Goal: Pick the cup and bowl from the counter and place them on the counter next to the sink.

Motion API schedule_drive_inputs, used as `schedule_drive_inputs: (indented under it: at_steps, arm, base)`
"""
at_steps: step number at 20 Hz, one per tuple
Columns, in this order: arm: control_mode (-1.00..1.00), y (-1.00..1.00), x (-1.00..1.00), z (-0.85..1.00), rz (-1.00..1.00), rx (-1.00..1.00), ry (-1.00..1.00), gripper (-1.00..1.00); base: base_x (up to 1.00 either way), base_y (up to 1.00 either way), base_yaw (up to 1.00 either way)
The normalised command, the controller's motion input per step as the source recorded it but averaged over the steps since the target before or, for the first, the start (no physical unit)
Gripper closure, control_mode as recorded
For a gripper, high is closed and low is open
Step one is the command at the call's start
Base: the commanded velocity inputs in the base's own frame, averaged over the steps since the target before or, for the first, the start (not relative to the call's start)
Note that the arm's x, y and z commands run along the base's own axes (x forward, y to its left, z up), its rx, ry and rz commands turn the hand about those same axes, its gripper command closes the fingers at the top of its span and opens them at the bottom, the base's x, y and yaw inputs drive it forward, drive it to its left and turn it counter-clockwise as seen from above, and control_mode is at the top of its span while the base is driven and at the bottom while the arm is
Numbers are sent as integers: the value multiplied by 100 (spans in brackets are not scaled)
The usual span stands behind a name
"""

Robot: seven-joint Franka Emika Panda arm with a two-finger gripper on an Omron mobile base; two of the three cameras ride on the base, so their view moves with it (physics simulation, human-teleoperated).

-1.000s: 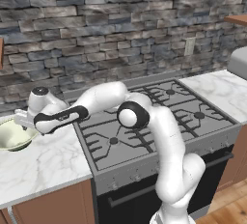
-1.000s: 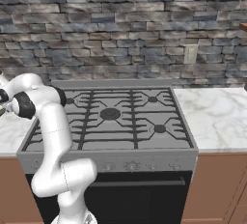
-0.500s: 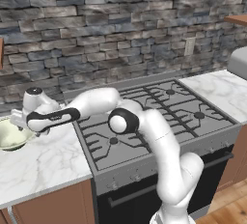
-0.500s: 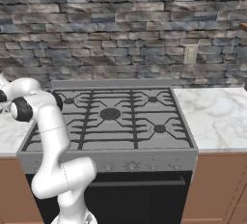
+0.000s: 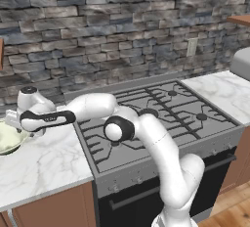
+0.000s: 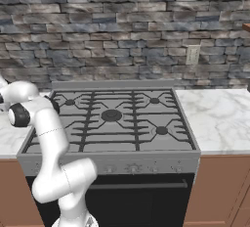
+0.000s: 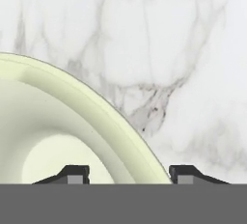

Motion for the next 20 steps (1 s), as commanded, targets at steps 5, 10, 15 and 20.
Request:
schedule_drive_inputs:
  at_steps: [5,10,15,20]
  arm:
    - [-100,11,0,0,-1,0,0,100]
    - [-100,-19,-5,1,-15,0,2,100]
    - [-100,-56,-7,23,-19,1,0,100]
    - [-100,-67,-16,8,-4,4,0,100]
  base:
    - [0,0,0]
    - [0,0,0]
    - [0,0,0]
    - [0,0,0]
